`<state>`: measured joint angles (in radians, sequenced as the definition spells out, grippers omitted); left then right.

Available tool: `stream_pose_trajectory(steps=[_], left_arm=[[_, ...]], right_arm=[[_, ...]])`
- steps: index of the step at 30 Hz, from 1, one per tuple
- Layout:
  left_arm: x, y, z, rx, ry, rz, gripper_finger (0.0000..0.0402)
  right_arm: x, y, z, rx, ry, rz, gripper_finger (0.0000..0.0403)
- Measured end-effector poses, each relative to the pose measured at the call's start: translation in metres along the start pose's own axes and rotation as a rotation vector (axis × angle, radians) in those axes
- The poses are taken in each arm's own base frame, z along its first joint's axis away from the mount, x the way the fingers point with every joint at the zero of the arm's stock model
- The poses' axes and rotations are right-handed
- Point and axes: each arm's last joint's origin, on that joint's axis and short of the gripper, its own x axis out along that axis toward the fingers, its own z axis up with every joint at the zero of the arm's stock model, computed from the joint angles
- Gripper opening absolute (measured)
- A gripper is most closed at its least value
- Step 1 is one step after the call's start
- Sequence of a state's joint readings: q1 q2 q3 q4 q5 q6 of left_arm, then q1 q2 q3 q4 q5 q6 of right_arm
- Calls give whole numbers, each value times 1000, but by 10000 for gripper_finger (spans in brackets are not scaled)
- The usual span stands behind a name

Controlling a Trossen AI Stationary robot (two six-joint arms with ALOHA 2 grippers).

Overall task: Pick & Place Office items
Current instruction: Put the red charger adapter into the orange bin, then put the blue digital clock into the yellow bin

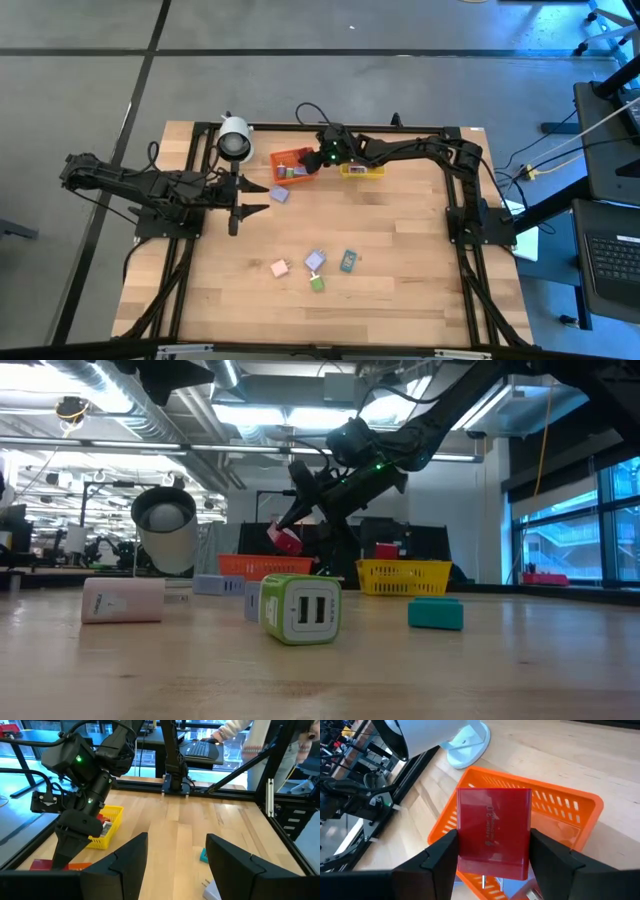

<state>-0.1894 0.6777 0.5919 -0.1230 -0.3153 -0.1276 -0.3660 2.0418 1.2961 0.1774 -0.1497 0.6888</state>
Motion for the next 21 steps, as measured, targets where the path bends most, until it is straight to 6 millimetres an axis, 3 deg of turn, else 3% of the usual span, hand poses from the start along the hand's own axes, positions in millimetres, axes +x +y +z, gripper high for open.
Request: stream_pose_trajectory(steps=[7,21], left_arm=[[0,0,0,0,0,0,196],[0,-1,0,-7,4,-25,196]], right_arm=[[0,0,0,0,0,-3,214],[0,0,0,-12,-3,-6,264]])
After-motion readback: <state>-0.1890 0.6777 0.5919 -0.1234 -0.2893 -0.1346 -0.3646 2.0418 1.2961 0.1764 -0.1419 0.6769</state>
